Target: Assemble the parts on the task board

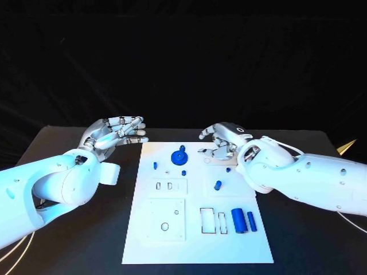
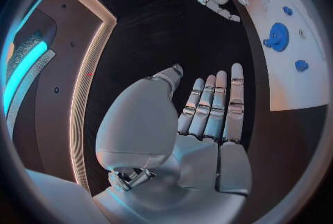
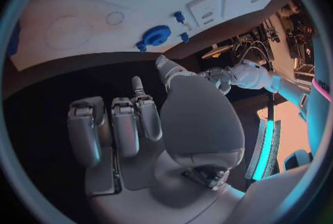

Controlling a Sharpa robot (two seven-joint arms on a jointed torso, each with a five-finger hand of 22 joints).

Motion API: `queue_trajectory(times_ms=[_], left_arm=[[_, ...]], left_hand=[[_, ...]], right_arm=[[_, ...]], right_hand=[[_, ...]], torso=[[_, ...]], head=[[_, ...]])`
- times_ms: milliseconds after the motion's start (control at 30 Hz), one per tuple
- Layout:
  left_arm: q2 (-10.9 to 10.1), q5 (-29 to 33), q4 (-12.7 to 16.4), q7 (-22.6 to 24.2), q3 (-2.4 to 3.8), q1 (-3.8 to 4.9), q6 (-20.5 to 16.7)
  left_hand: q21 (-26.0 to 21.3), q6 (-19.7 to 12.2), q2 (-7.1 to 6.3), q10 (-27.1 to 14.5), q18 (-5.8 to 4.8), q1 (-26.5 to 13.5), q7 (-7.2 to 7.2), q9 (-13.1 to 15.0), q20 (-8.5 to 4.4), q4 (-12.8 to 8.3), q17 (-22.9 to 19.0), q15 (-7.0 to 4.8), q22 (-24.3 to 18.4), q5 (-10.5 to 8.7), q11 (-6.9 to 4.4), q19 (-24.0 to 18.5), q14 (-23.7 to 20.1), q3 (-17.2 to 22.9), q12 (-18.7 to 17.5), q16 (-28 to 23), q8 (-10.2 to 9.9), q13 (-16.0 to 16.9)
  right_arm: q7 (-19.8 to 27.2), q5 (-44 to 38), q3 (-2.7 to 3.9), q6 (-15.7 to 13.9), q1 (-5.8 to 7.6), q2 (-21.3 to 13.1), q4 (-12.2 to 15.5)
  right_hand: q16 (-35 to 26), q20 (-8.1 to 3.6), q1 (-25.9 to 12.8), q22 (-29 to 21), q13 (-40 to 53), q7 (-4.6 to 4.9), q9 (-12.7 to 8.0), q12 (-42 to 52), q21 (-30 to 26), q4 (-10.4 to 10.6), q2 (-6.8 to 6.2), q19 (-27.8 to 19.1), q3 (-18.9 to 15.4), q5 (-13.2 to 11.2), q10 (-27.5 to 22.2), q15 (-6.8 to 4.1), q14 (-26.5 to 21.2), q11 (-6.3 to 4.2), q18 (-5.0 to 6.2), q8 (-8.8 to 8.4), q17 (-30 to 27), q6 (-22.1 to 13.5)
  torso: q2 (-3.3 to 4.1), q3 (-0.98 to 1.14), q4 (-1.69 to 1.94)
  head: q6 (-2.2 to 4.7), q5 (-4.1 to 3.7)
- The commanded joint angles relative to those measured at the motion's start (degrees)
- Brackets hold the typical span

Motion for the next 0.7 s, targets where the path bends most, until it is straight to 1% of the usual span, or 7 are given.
queue_trajectory(times_ms=[33, 133, 200, 233, 433, 667, 700], left_arm=[[0.13, 0.08, -0.13, 0.43, 0.04, 0.02, 0.85], [0.19, 0.08, -0.23, 0.47, 0.04, 0.00, 0.95], [0.20, 0.08, -0.23, 0.52, 0.04, -0.02, 1.13], [0.21, 0.08, -0.23, 0.55, 0.03, -0.04, 1.29], [0.32, 0.08, -0.34, 0.71, 0.02, -0.14, 1.96], [0.38, 0.08, -0.44, 0.77, 0.01, -0.25, 2.11], [0.38, 0.08, -0.47, 0.78, 0.01, -0.27, 2.11]], left_hand=[[0.38, -0.37, -0.08, -0.47, 0.54, 0.61, 2.71, -0.05, -0.02, -0.01, 0.09, -0.15, 0.07, -0.19, -0.04, -0.24, -0.38, -0.30, -0.34, 0.24, 0.09, -0.09], [0.38, -0.37, -0.08, -0.47, 0.54, 0.61, 2.71, -0.05, -0.02, -0.01, 0.09, -0.15, 0.07, -0.19, -0.04, -0.24, -0.38, -0.30, -0.34, 0.24, 0.09, -0.09], [0.40, -0.37, -0.05, -0.47, 0.54, 0.59, 2.71, -0.05, -0.01, 0.02, 0.10, -0.14, 0.09, -0.19, -0.03, -0.27, -0.43, -0.32, -0.34, 0.30, 0.10, -0.08], [0.40, -0.37, -0.05, -0.47, 0.54, 0.59, 2.71, -0.05, -0.01, 0.02, 0.10, -0.14, 0.09, -0.19, -0.03, -0.27, -0.43, -0.32, -0.34, 0.30, 0.10, -0.08], [0.46, -0.21, 0.01, -0.23, 0.54, 0.62, 2.67, -0.01, -0.01, 0.03, 0.12, -0.15, 0.12, -0.19, -0.08, -0.31, -0.47, -0.33, -0.20, 0.43, 0.22, -0.03], [0.47, -0.19, 0.01, -0.20, 0.55, 0.63, 2.66, -0.01, -0.01, 0.02, 0.13, -0.15, 0.12, -0.19, -0.09, -0.31, -0.48, -0.34, -0.18, 0.45, 0.23, -0.02], [0.47, -0.19, 0.01, -0.20, 0.55, 0.63, 2.66, -0.01, -0.01, 0.02, 0.13, -0.15, 0.12, -0.19, -0.09, -0.31, -0.48, -0.34, -0.18, 0.45, 0.23, -0.02]], right_arm=[[6.35, 10.64, 0.01, -0.36, 0.42, -2.91, 1.60], [10.02, 15.26, 0.01, 0.65, 0.65, -5.45, 2.12], [13.20, 18.51, -0.01, 0.60, 0.73, -7.28, 2.24], [14.58, 19.77, -0.02, 0.78, 0.74, -8.28, 2.24], [19.45, 22.50, -0.18, 3.53, 0.54, -12.20, 0.08], [21.22, 21.76, -0.25, 6.38, -0.58, -13.46, -2.81], [21.26, 21.40, -0.26, 6.74, -0.86, -13.45, -3.20]], right_hand=[[0.22, 0.25, 0.63, 15.08, 8.04, 0.02, -0.11, -0.64, 0.26, -0.51, 0.61, 5.90, 0.75, 0.14, -0.45, 0.30, 6.06, 0.32, -0.39, -0.06, 15.05, 0.42], [-0.26, 0.16, 1.62, 14.25, 6.97, -0.10, -0.13, -1.92, -0.54, -1.62, 0.62, 5.39, 1.70, 0.11, -1.57, 0.17, 5.69, 0.21, -0.13, 0.17, 13.59, 1.08], [-1.98, -0.19, 3.63, 8.37, 1.64, -0.25, -0.15, -8.23, -6.47, -3.72, 0.72, 1.69, 4.16, 0.06, -6.98, -0.04, 4.50, -0.09, 1.70, 0.90, 9.34, 2.12], [-2.15, -0.21, 4.51, 7.92, 0.83, -0.24, -0.22, -9.17, -6.98, -4.60, 0.41, 1.42, 4.82, 0.11, -7.76, -0.21, 4.43, -0.07, 1.82, 0.90, 9.06, 1.90], [-2.12, -0.24, 4.21, 8.14, 0.38, -0.23, -0.37, -9.61, -6.84, -5.26, -0.92, 1.67, 5.13, -0.02, -8.00, -0.20, 4.54, -0.04, 1.72, 0.97, 9.31, 1.55], [-1.68, -0.19, 4.15, 8.82, 0.78, -0.08, -0.67, -9.08, -6.20, -5.89, -2.13, 2.17, 5.12, -0.02, -7.56, -0.10, 4.86, 0.10, 1.49, 0.55, 10.45, 0.28], [-1.65, -0.18, 4.13, 8.87, 0.79, -0.06, -0.70, -9.06, -6.15, -5.94, -2.24, 2.21, 5.09, -0.02, -7.56, -0.08, 4.89, 0.12, 1.48, 0.50, 10.53, 0.13]], torso=[[-0.29, 0.28, -0.56], [-0.45, 0.44, -0.87], [-0.49, 0.48, -0.99], [-0.50, 0.54, -1.13], [-0.61, 0.84, -1.43], [-0.52, 1.18, -1.31], [-0.53, 1.12, -1.31]], head=[[0.21, 0.22], [0.29, 0.13], [0.34, -0.05], [0.32, -0.21], [-0.01, -0.90], [-0.49, -1.09], [-0.58, -1.10]])
